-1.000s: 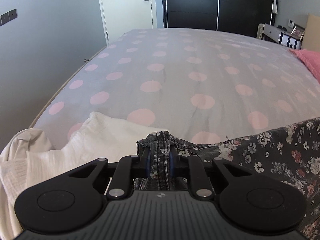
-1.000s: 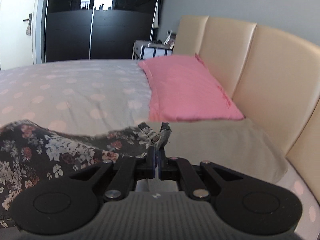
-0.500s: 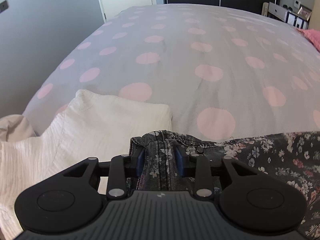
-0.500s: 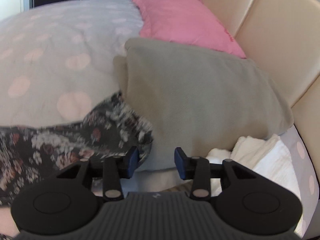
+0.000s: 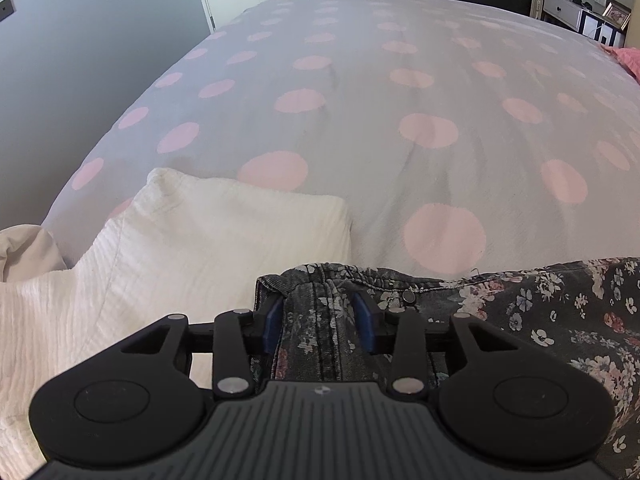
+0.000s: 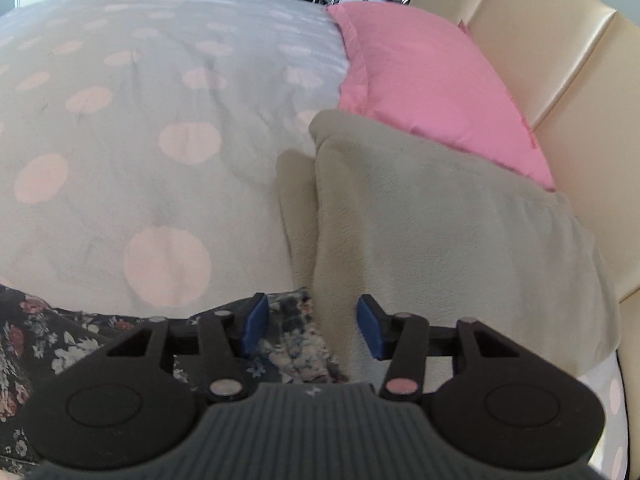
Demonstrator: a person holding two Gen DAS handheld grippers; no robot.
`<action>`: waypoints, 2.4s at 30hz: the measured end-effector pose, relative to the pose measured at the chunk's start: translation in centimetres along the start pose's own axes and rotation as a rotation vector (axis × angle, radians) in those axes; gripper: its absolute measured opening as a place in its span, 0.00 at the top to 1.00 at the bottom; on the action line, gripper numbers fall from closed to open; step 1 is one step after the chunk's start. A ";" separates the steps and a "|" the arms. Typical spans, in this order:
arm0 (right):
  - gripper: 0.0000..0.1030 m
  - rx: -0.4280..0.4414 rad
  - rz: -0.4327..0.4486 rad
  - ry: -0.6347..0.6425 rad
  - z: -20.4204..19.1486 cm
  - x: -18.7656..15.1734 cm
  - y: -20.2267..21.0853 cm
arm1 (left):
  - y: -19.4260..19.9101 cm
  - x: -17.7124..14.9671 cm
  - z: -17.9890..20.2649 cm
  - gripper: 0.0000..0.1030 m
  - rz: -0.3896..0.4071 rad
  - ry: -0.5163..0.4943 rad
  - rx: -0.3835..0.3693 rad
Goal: Fold clothes
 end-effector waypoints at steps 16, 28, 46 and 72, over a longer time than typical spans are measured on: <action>0.85 -0.159 0.200 -0.020 1.6 2.1 3.2 | 0.5 1.4 0.2 0.81 0.104 0.049 -0.047; 0.51 -0.225 0.133 -0.008 0.9 0.0 4.1 | 3.4 -1.3 -1.9 0.44 0.102 0.012 -0.055; 0.51 0.068 0.012 -0.203 1.1 -15.8 15.5 | 10.7 -14.3 -3.3 0.44 -0.110 -0.122 -0.148; 0.51 -0.005 -0.216 -0.270 2.8 -24.1 14.9 | 13.3 -17.7 -7.5 0.98 -0.207 -0.032 -0.084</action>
Point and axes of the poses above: each gripper's, at about its wrist camera, not at the fingertips, and y roughly against the way its jaws point, z to its right, x to its top, the point moved 1 cm from there along -y, roughly the way its jaws point, and after that the axes turned 7 degrees about y, right-handed, at the moved point
